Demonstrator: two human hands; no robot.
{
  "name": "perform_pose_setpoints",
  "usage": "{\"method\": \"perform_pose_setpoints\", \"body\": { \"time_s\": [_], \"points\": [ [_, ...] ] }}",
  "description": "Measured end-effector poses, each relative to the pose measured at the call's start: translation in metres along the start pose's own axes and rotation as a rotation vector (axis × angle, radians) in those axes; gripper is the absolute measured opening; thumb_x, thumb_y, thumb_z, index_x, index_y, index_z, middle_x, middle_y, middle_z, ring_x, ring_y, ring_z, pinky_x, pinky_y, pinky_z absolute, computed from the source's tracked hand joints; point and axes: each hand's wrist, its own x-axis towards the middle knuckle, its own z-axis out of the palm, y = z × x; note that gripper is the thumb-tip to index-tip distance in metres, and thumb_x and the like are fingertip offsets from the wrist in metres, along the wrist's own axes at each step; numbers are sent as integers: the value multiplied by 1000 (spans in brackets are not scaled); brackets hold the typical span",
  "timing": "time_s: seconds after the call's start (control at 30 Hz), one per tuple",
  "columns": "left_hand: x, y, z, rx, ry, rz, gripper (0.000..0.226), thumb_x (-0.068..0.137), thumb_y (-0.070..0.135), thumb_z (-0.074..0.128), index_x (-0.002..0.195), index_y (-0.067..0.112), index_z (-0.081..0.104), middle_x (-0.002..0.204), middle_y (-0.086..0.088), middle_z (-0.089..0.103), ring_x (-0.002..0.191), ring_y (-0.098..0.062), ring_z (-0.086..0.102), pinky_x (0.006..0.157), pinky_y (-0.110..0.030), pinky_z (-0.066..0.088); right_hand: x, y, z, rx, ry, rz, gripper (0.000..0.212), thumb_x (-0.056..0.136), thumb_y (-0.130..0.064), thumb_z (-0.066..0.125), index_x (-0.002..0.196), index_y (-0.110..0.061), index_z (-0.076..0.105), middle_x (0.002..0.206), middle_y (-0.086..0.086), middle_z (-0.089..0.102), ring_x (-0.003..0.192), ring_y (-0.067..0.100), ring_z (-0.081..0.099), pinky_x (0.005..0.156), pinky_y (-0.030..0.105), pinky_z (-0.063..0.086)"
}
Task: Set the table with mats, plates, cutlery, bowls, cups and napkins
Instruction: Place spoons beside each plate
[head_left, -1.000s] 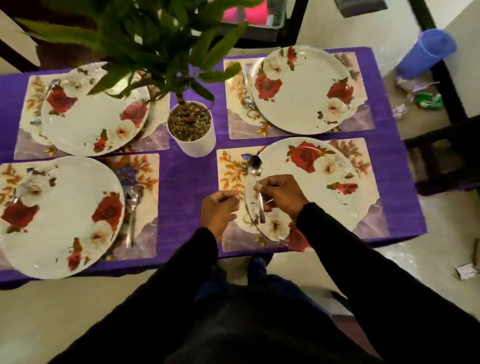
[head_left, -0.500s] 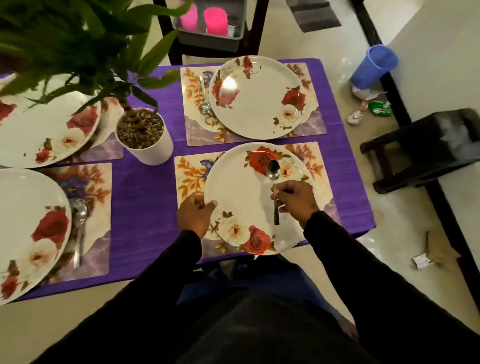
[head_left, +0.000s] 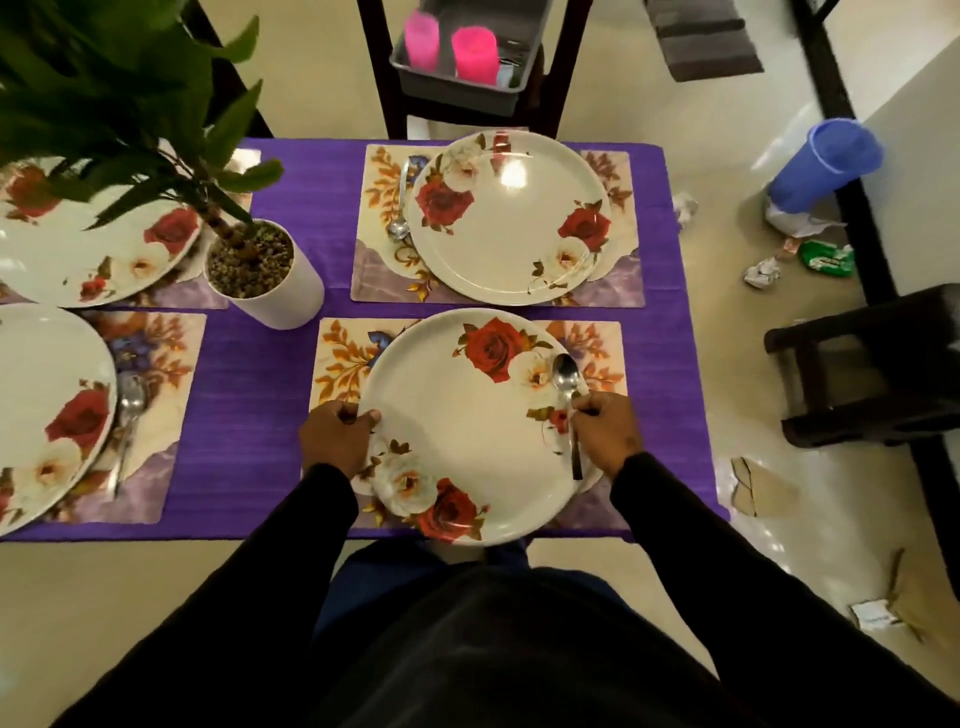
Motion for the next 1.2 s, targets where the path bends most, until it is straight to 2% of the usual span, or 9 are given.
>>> {"method": "perform_pose_setpoints", "body": {
  "time_s": [0.2, 0.33, 0.5, 0.77, 0.83, 0.93, 1.0, 1.07, 1.2],
  "points": [
    [-4, -6, 3, -94, 56, -20, 19, 86, 23, 78, 95, 6, 74, 86, -6, 69, 85, -28, 65, 76, -35, 50, 9, 2, 1, -19, -53, -35, 15, 84, -5, 61, 80, -14, 72, 88, 2, 72, 88, 21, 66, 83, 37, 56],
    [-1, -3, 1, -127, 59, -34, 22, 87, 24, 77, 99, 6, 73, 93, -8, 71, 88, -26, 65, 79, -36, 51, 11, -5, 5, 13, -52, -47, 12, 90, -5, 59, 90, -8, 71, 93, 3, 70, 91, 20, 65, 77, 30, 53],
    [-2, -2, -1, -118, 83, -69, 29, 88, 29, 76, 105, 5, 73, 98, -9, 74, 91, -29, 68, 83, -40, 55, 13, -8, 7, 16, -69, -46, 14, 91, -5, 59, 90, -8, 72, 93, 3, 71, 90, 18, 67, 86, 39, 58],
    [-6, 5, -4, -115, 104, -120, 26, 88, 30, 76, 103, 9, 73, 97, -8, 74, 89, -29, 69, 82, -48, 60, 14, -10, 13, 30, -91, -28, 14, 90, -7, 61, 95, -10, 74, 96, 2, 72, 95, 19, 67, 90, 43, 57],
    [-7, 6, -4, -120, 100, -120, 26, 90, 28, 75, 106, 8, 72, 99, -9, 73, 85, -27, 68, 69, -39, 60, 14, -9, 13, 35, -90, -23, 15, 91, -8, 61, 95, -11, 74, 97, 1, 72, 95, 18, 67, 90, 41, 57],
    [-10, 7, -2, -130, 107, -123, 28, 92, 26, 72, 113, 8, 68, 103, -6, 70, 82, -21, 63, 48, -25, 46, 10, -11, 7, 75, -33, -5, 16, 92, -4, 59, 90, -9, 74, 94, 1, 71, 91, 16, 66, 85, 37, 58],
    [-12, 8, -2, -129, 128, -123, 31, 93, 25, 71, 118, 9, 63, 106, -4, 66, 89, -21, 62, 55, -24, 47, 7, -9, 2, 146, 24, 24, 21, 94, -3, 57, 82, -12, 72, 88, -2, 70, 87, 15, 66, 77, 33, 59],
    [-15, 8, -1, -139, 137, -115, 31, 93, 21, 71, 121, 11, 60, 106, -2, 64, 95, -21, 63, 70, -32, 54, 5, -4, -6, 162, 97, 45, 26, 93, -2, 56, 76, -15, 70, 82, 0, 70, 82, 18, 65, 72, 35, 58],
    [-17, 5, -1, -134, 139, -73, 30, 94, 17, 70, 121, 13, 60, 108, -4, 66, 98, -25, 66, 82, -44, 59, 7, 9, -18, 84, 161, 130, 16, 86, 0, 58, 87, -6, 73, 87, 11, 72, 86, 29, 67, 81, 45, 58]
  ]
}}
